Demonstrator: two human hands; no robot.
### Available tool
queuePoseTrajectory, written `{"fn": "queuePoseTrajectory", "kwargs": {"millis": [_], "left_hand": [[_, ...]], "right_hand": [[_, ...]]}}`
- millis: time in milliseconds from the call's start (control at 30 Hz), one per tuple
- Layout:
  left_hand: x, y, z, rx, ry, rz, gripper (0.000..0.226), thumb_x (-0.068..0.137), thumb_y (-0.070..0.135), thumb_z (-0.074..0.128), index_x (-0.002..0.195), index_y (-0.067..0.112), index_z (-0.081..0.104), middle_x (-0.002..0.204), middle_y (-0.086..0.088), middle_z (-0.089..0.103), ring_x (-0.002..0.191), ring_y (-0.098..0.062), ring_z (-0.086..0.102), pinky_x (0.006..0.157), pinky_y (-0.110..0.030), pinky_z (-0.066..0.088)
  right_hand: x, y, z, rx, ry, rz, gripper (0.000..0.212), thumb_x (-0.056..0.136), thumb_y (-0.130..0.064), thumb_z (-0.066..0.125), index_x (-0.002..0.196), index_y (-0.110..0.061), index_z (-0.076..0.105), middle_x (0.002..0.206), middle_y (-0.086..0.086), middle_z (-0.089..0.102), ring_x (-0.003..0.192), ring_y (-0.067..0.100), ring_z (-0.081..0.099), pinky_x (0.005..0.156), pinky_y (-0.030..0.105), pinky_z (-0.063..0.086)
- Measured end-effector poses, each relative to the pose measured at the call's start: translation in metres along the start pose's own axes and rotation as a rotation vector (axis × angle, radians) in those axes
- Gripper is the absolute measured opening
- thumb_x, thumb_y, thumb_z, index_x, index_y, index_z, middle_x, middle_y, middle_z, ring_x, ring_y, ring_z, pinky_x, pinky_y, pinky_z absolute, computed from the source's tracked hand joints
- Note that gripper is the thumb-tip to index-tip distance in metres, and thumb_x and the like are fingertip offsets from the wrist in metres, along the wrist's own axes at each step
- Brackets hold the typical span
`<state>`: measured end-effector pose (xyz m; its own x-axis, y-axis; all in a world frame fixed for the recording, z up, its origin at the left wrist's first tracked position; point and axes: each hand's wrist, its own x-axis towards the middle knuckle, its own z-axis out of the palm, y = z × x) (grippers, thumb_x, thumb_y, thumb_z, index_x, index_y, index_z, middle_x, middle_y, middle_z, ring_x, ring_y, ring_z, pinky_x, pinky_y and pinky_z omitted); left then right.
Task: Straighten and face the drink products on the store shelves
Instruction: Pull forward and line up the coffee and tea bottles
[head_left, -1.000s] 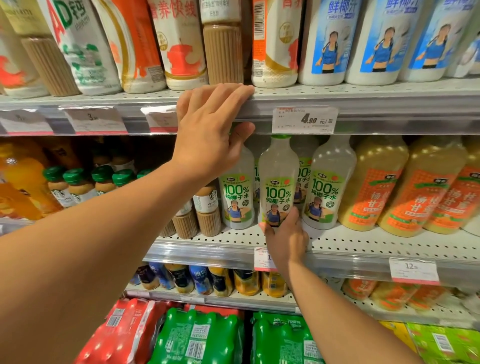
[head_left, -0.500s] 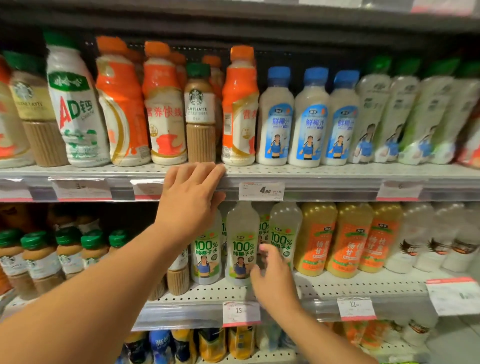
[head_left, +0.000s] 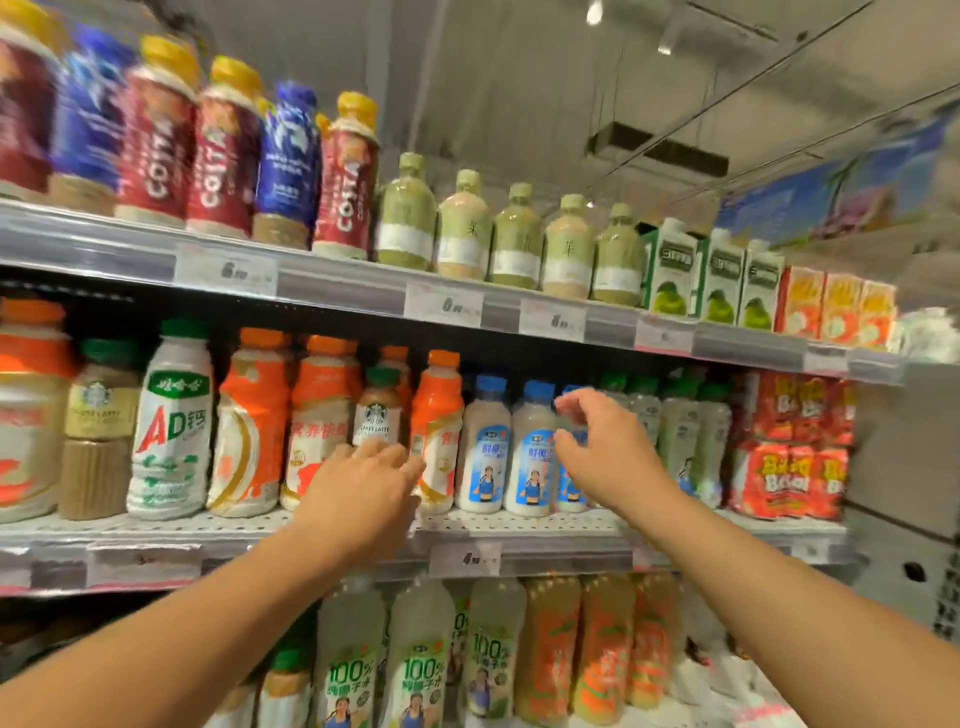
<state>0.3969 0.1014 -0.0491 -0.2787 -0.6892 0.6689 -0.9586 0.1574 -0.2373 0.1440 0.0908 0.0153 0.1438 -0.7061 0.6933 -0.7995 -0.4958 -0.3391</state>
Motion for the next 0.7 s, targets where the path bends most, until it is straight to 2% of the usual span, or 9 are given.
{"fn": "queuePoseTrajectory", "kwargs": {"millis": [133,200,233,300,367,433,500,567,700], "left_hand": [[0.048,0.002,-0.058,0.091,0.259,0.142,0.044,0.084,0.029,0.063,0.126,0.018,0.058,0.13,-0.007,0.058,0.119,-0.029,0.053,0.089,-0.043,0.047],[0.071,0.003,-0.081,0.12,0.384,0.168,0.052,0.077,0.019,0.071,0.127,0.011,0.06,0.134,-0.016,0.056,0.124,-0.036,0.052,0.094,-0.048,0.046],[0.082,0.003,-0.09,0.141,0.397,0.145,0.056,0.077,0.018,0.07,0.131,0.009,0.056,0.14,-0.018,0.052,0.13,-0.037,0.047,0.101,-0.049,0.042],[0.102,0.003,-0.099,0.16,0.371,0.056,0.065,0.086,0.025,0.061,0.146,0.011,0.037,0.154,-0.015,0.033,0.143,-0.033,0.027,0.115,-0.047,0.024],[0.12,0.002,-0.1,0.103,0.324,-0.061,0.065,0.095,0.036,0.048,0.15,0.012,0.024,0.157,-0.011,0.028,0.146,-0.029,0.02,0.118,-0.043,0.016],[0.13,0.004,-0.098,0.054,0.308,-0.147,0.057,0.097,0.039,0.043,0.147,0.013,0.032,0.147,-0.01,0.043,0.136,-0.027,0.036,0.112,-0.041,0.026],[0.136,0.008,-0.094,0.085,0.355,-0.167,0.044,0.094,0.038,0.049,0.131,0.016,0.048,0.127,-0.006,0.056,0.116,-0.025,0.05,0.097,-0.037,0.038],[0.141,0.01,-0.092,0.12,0.372,-0.19,0.037,0.089,0.038,0.058,0.12,0.018,0.056,0.114,-0.002,0.059,0.104,-0.023,0.053,0.087,-0.036,0.043],[0.149,0.009,-0.094,0.147,0.358,-0.224,0.039,0.084,0.039,0.064,0.117,0.019,0.059,0.104,0.002,0.059,0.095,-0.02,0.053,0.078,-0.032,0.043]], "right_hand": [[0.035,-0.012,-0.027,-0.031,0.155,-0.096,0.029,0.089,-0.011,0.058,0.118,-0.01,0.059,0.12,0.006,0.056,0.111,0.022,0.052,0.09,0.03,0.041],[0.052,-0.012,-0.037,-0.046,0.205,-0.137,0.026,0.091,-0.011,0.055,0.116,-0.011,0.059,0.12,0.005,0.054,0.111,0.021,0.05,0.091,0.031,0.041],[0.059,-0.01,-0.041,-0.062,0.218,-0.163,0.027,0.091,-0.012,0.053,0.118,-0.012,0.057,0.122,0.004,0.053,0.113,0.021,0.048,0.094,0.032,0.041],[0.076,-0.003,-0.048,-0.116,0.217,-0.202,0.034,0.094,-0.017,0.051,0.128,-0.012,0.052,0.13,0.003,0.05,0.122,0.021,0.043,0.104,0.037,0.038],[0.092,0.006,-0.053,-0.15,0.188,-0.204,0.043,0.096,-0.027,0.05,0.137,-0.015,0.045,0.14,0.001,0.046,0.13,0.02,0.038,0.111,0.041,0.032],[0.106,0.015,-0.054,-0.151,0.162,-0.19,0.05,0.096,-0.037,0.05,0.141,-0.018,0.041,0.142,-0.001,0.046,0.132,0.02,0.039,0.113,0.043,0.03],[0.118,0.024,-0.051,-0.167,0.163,-0.191,0.051,0.096,-0.046,0.048,0.14,-0.021,0.044,0.136,0.0,0.053,0.126,0.022,0.046,0.11,0.043,0.031],[0.127,0.033,-0.045,-0.211,0.213,-0.242,0.049,0.095,-0.053,0.047,0.133,-0.023,0.052,0.124,0.0,0.058,0.117,0.022,0.05,0.104,0.04,0.033],[0.143,0.045,-0.041,-0.189,0.287,-0.323,0.043,0.088,-0.057,0.053,0.116,-0.025,0.062,0.108,-0.003,0.059,0.103,0.021,0.053,0.093,0.039,0.037]]}}
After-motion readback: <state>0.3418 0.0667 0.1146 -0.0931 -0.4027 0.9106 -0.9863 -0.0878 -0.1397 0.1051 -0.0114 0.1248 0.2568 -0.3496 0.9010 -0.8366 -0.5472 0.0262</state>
